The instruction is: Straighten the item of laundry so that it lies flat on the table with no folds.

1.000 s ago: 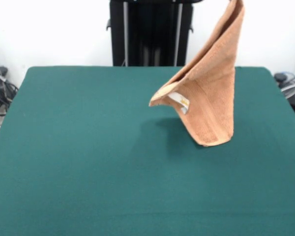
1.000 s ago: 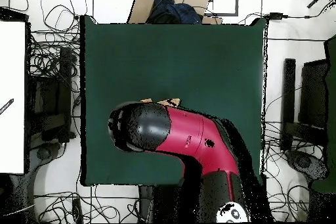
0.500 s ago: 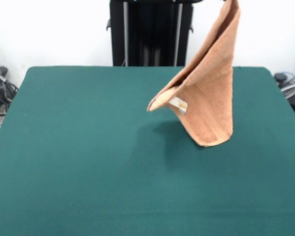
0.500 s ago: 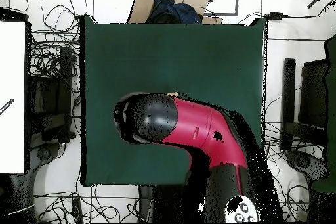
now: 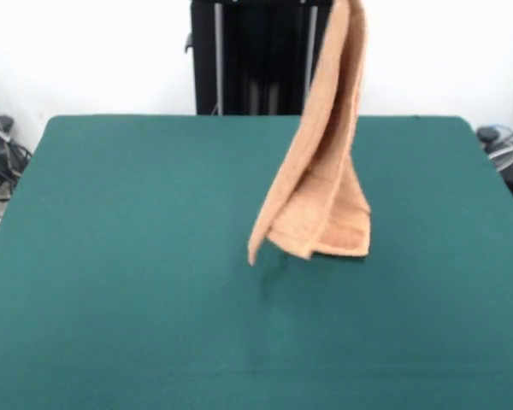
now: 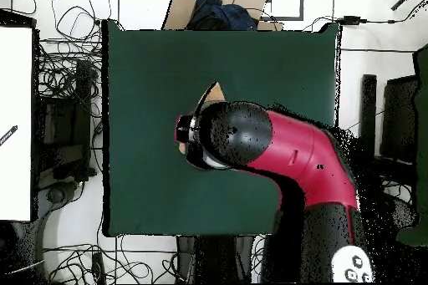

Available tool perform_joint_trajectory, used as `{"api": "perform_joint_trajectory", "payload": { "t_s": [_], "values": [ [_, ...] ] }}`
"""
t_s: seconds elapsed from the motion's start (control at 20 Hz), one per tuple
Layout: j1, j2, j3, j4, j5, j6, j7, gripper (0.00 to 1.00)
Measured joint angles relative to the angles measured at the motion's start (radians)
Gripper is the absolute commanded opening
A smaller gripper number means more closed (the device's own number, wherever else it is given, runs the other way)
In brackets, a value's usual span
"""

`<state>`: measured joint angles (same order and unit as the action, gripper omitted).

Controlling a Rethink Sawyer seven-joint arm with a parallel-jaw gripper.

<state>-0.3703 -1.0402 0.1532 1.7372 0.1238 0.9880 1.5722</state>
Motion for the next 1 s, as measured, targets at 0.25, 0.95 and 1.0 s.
{"api": "perform_joint_trajectory", "payload": {
  "t_s": [0.25, 0.95, 1.0],
  "values": [
    [-0.039, 0.019, 0.001, 0.0, 0.0, 0.0, 0.0, 0.0],
    [-0.066, 0.027, 0.039, 0.0, -0.004, 0.0, 0.0, 0.0],
    [-0.068, 0.027, 0.048, 0.0, -0.004, 0.0, 0.0, 0.0]
  ]
}}
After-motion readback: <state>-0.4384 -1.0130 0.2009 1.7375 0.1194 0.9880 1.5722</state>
